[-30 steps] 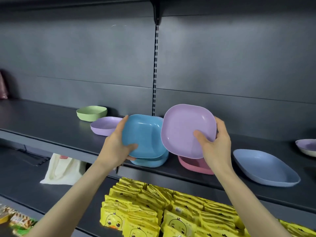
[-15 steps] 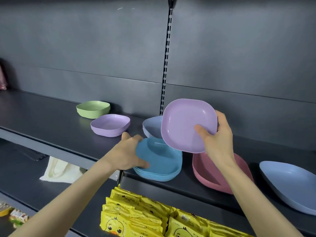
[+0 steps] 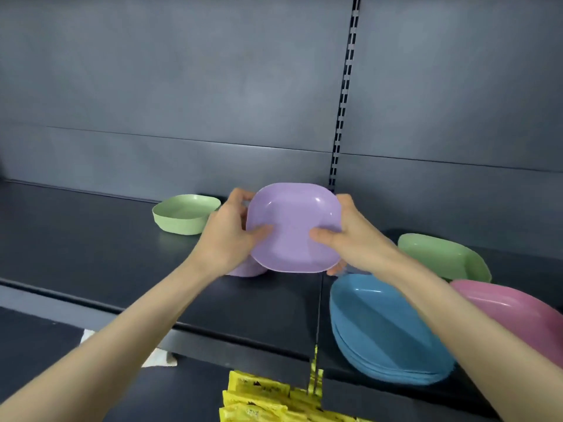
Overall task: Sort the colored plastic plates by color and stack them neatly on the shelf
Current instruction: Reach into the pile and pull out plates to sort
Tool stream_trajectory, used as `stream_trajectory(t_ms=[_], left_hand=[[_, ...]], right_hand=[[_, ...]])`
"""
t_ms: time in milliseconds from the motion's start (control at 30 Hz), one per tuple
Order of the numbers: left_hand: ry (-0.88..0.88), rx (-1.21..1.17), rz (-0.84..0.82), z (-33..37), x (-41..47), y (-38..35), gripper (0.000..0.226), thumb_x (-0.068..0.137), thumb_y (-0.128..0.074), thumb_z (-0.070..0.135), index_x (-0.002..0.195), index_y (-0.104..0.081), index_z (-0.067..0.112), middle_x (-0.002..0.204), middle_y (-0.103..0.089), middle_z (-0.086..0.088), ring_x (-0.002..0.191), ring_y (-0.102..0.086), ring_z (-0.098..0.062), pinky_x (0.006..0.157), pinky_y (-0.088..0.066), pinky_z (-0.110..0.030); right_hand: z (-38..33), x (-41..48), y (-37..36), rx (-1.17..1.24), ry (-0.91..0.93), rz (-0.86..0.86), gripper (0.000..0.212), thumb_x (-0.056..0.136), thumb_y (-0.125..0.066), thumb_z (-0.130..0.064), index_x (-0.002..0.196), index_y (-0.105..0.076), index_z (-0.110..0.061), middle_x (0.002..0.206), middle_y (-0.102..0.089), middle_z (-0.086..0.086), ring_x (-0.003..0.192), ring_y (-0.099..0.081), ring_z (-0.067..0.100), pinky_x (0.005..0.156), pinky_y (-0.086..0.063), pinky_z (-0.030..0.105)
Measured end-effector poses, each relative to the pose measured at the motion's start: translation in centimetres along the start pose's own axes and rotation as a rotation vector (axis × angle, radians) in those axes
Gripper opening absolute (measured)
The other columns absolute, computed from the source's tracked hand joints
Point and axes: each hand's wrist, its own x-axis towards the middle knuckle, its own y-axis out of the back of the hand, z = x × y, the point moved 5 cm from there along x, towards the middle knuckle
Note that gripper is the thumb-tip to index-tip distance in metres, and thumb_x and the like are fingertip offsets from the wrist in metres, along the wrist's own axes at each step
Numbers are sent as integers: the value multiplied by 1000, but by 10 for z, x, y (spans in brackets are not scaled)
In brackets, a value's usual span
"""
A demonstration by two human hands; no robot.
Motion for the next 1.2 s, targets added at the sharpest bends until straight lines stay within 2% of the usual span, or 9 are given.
stream_trajectory(t_ms=[100,233,433,567,667,833,1033,1100,1200], left_hand=[[-17,115,-24,-32,19,31,36,73,-72,25,95,-44,30,81,-66,2,81,-64,-22,65,-53,-38],[-28,198,-65,-63,45,53,34,76,-74,15,101,-50,17,73,-57,9,68,-56,-11,56,-40,-21],[47,256,-166,-106,70,60,35,74,-77,19,96,-50,16,71,-56,6,71,-54,-22,60,-42,-29],[76,292,-237,-119,79,55,34,72,-79,20,94,-53,12,78,-62,-1,77,-58,-25,64,-47,-34],[97,329,-305,-127,83,48,35,70,-80,23,93,-58,10,89,-65,-6,81,-59,-25,68,-50,-36],[102,390,-382,-135,84,42,33,70,-79,29,92,-63,12,89,-58,-3,73,-52,-18,55,-36,-26],[-16,593,-486,-121,82,46,29,77,-71,34,77,-57,10,75,-50,-2,74,-50,-26,60,-40,-33],[-104,655,-452,-107,87,50,34,81,-68,38,101,-61,11,97,-57,-6,93,-55,-29,77,-45,-35],[-257,609,-353,-67,93,53,59,84,-64,42,135,-48,17,133,-51,-5,122,-49,-26,100,-38,-34]], right_hand=[[-7,25,-30,-111,-40,-48,37,88,-61,-18,116,-37,-16,105,-53,3,67,-64,32,60,-54,42],[-13,53,-57,-121,-108,-66,36,85,-64,-10,112,-41,-18,94,-52,-4,56,-58,19,49,-50,25],[-6,88,-87,-155,-219,-72,57,77,-71,-3,123,-43,-21,104,-55,2,84,-68,32,56,-57,28],[-2,98,-89,-255,-237,-61,60,74,-75,-7,121,-45,-24,84,-56,-2,48,-62,15,50,-49,22],[3,98,-88,-388,-250,-70,60,72,-77,-13,122,-47,-24,73,-54,-6,37,-53,8,45,-40,18],[7,97,-90,-438,-295,-134,63,75,-77,-19,130,-46,-24,73,-42,-9,46,-50,14,40,-36,15],[1,92,-93,-473,-299,-232,69,83,-69,-28,142,-35,-22,81,-48,-11,72,-54,13,50,-49,21],[-8,88,-86,-439,-282,-202,70,86,-65,-32,145,-29,-21,87,-57,-2,73,-58,17,54,-54,24],[-31,78,-60,-550,-183,-86,63,89,-61,-35,143,-34,-18,113,-61,11,76,-55,15,66,-47,24]])
